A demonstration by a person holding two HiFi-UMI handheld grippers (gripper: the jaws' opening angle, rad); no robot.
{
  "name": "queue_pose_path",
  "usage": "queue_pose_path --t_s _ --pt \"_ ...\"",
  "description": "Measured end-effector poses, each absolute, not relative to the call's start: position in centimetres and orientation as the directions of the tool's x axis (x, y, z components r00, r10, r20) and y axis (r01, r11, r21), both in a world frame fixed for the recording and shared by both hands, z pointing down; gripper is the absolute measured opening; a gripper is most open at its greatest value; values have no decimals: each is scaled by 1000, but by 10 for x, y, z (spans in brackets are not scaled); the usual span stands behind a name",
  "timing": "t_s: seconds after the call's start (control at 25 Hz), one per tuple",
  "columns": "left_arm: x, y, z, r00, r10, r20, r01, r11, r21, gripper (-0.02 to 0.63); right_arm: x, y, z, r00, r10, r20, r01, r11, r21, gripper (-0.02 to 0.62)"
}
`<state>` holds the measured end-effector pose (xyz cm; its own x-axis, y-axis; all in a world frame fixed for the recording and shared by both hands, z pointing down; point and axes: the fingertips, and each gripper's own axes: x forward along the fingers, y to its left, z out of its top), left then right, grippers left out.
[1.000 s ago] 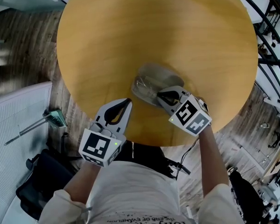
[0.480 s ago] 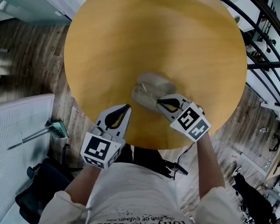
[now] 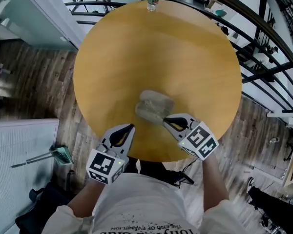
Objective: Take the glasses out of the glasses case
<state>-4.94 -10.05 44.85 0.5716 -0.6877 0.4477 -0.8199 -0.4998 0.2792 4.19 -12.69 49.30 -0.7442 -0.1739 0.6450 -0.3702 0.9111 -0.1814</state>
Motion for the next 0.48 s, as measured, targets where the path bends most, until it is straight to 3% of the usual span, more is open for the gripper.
queue_pose_path --t_s 0.48 --pt "-52 -73 387 613 -720 326 -790 -576 212 25 42 -87 397 -799 -420 429 -542 814 -212 34"
